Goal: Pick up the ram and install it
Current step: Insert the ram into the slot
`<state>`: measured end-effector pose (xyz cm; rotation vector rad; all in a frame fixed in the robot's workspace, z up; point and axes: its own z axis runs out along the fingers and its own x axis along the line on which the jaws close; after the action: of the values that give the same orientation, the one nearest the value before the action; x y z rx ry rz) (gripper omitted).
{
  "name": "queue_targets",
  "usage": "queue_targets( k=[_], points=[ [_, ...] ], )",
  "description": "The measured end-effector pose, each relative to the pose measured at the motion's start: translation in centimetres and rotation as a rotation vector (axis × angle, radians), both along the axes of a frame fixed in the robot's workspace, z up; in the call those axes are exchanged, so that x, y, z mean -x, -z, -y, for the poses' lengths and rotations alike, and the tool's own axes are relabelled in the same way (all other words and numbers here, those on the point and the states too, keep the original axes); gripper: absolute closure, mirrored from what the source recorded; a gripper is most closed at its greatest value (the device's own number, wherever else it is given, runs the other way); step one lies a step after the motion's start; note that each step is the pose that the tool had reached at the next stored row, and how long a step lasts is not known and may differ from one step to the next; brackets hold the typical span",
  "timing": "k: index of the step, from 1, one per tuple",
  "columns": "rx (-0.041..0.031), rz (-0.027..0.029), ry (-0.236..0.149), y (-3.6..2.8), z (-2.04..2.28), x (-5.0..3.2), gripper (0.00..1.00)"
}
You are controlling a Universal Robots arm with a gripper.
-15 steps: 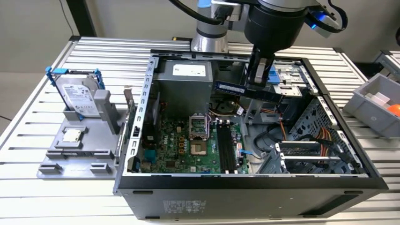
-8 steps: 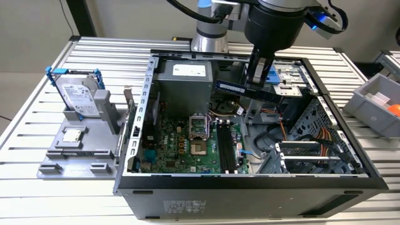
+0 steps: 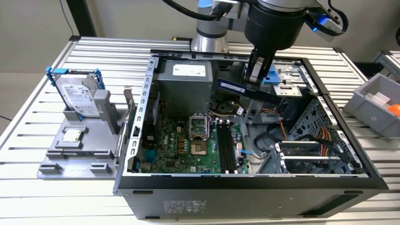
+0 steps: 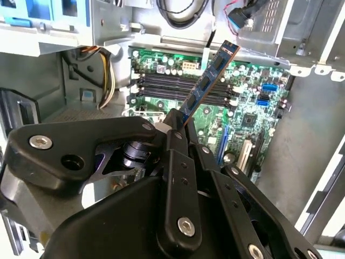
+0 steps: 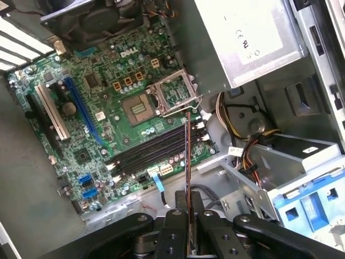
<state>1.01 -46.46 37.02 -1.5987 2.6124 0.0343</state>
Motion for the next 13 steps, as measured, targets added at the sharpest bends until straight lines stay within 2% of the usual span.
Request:
queue_targets(
  k=[8, 13],
  points=[
    [0.0000, 0.0000, 0.067, 0.00, 0.00, 0.03, 1.00],
    [0.0000, 0.0000, 0.088, 0.00, 0.00, 0.03, 1.00]
  ],
)
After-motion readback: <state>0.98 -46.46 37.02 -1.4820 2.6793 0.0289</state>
